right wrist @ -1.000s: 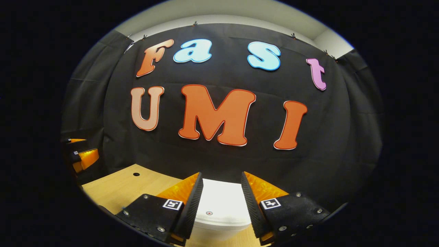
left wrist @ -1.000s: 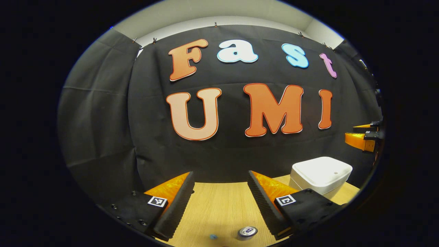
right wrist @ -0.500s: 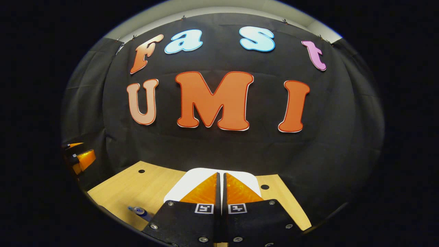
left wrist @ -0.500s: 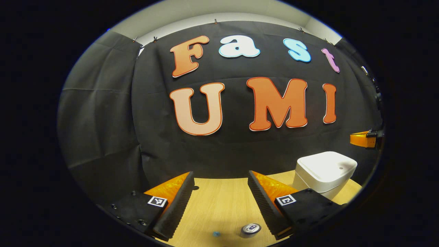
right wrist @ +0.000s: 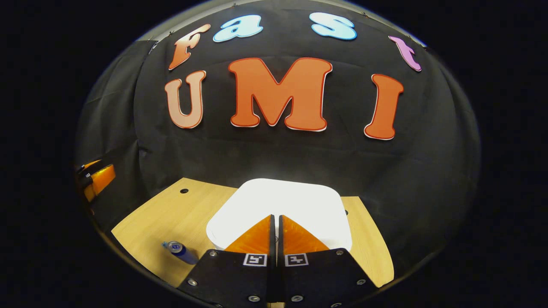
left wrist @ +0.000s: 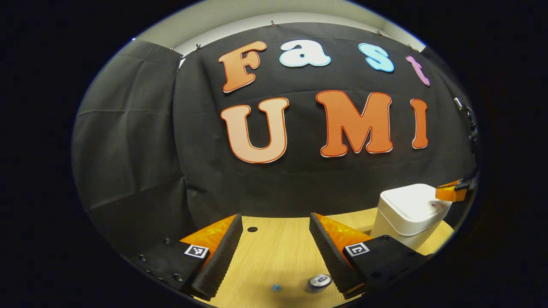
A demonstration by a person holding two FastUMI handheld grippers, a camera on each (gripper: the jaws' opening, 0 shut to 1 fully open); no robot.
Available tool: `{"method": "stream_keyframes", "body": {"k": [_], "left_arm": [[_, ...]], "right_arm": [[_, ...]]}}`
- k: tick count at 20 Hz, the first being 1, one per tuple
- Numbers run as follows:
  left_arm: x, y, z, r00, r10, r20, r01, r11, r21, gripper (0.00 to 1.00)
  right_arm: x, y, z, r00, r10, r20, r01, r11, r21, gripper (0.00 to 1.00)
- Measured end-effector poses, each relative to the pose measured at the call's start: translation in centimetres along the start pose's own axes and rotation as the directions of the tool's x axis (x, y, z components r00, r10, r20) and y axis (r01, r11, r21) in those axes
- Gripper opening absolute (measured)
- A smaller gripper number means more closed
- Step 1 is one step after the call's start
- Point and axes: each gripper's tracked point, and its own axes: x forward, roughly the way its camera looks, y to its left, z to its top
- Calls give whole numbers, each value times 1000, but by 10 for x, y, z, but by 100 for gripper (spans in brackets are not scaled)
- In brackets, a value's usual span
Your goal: Press the lid of the desktop garbage bin to open it, pick up the crumpled paper on the desktop and throw it into the bin, then pick up the pop can on the desktop and drop it into the bin, and finally close the garbage bin lid.
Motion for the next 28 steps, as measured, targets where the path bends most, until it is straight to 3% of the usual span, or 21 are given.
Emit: {"method": "stream_keyframes", "body": {"k": [6, 12, 18, 23, 25, 26, 27, 28], "left_arm": [[1, -8, -11, 999, 2, -36, -3, 1000, -7, 99], [-3, -15, -14, 999, 5, -40, -6, 1000, -6, 100], [-14, -4, -15, 998, 53, -38, -54, 998, -14, 99], [-26, -8, -33, 997, 58, -55, -63, 995, -84, 94], [-29, -10, -40, 996, 57, -66, -64, 993, -104, 100], [-30, -10, -43, 996, 58, -69, -65, 993, -102, 95], [-31, -8, -46, 996, 59, -71, -66, 993, -97, 99], [-29, -7, -48, 996, 56, -74, -63, 994, -94, 99]], "right_arm": [[5, 0, -24, 997, -14, -75, 15, 1000, 18, 1], [2, 2, -20, 998, 13, -66, -14, 1000, -15, 1], [-3, -6, 4, 999, 1, 50, 6, 990, -137, 1], [-16, -6, 45, 976, 30, 214, 5, 987, -162, 1], [-20, -9, 57, 964, 30, 264, 15, 986, -167, 1], [-24, -6, 64, 956, 38, 290, 9, 987, -159, 3], [-28, -2, 70, 949, 43, 313, 4, 989, -150, 5], [-32, 4, 75, 942, 59, 330, -9, 989, -149, 15]]}}
